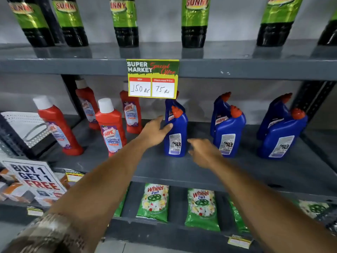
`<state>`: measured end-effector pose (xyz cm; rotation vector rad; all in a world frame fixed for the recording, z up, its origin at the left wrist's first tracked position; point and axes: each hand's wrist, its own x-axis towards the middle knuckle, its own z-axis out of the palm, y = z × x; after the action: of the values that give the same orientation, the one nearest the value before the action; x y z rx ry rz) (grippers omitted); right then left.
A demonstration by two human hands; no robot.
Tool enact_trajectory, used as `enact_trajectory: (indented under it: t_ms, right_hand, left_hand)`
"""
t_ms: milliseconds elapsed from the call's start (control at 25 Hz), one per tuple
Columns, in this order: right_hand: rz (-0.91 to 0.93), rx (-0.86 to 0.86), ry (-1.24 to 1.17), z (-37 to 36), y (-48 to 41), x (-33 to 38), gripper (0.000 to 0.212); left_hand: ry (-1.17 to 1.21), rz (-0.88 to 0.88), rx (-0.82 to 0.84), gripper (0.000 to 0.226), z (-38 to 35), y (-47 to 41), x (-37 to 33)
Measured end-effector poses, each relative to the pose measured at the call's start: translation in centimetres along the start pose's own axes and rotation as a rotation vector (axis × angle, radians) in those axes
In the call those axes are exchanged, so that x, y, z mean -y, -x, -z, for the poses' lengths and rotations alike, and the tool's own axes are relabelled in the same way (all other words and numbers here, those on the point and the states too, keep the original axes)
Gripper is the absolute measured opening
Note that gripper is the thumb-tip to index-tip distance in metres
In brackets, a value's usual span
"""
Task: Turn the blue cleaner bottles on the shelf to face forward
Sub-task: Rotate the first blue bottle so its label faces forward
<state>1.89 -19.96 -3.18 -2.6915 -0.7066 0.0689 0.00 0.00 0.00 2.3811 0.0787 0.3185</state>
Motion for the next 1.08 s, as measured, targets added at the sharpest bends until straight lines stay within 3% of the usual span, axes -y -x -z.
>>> enact_trajectory:
  t_ms: [120, 280, 440, 560, 720, 880, 1000, 1080]
  right_hand:
    - [-0.084, -0.094, -0.123, -2.2, -1.0, 0.9, 0.044]
    - [-0.158, -0.186, -0.138, -3.8, -1.6, 1.5, 0.044]
    - [-0.186, -0.196, -0.173, -4.1, -2.4, 1.4, 0.044]
    - [-0.245, -0.21, -0.359, -3.8, -2.9, 1.1, 0.058]
    - [-0.25, -0.148, -0.504, -4.1, -3.6, 1.2, 0.056]
    - [-0.17, -0.237, -0.502, -4.2, -3.7, 1.6, 0.082]
    - [-0.128, -0.215, -0.413, -4.7, -3.6, 2.5, 0.113]
    - [-0.147, -0.253, -0.431, -4.7, -4.1, 3.2, 0.122]
  left_hand:
    - [0.077, -0.116, 0.081, 0.021, -0.1, -2.2, 0.4]
    - [0.063, -0.118, 0.111, 0.03, -0.1, -3.8, 0.8]
    - [0.087, -0.111, 0.177, 0.016, 0.2, -5.1, 1.4]
    - [0.133, -0.066, 0.278, 0.044, -0.3, -5.0, 1.2]
    - [0.072, -0.036, 0.231, 0.045, -0.9, -5.0, 0.9]
    - [0.124, 0.016, 0.139, 0.049, 0.0, -5.7, -0.3]
    - [0.245, 0.141, 0.091, 0.051, 0.5, -6.7, -2.4]
    - [0.287, 0.228, 0.039, 0.052, 0.1, -6.7, -4.1]
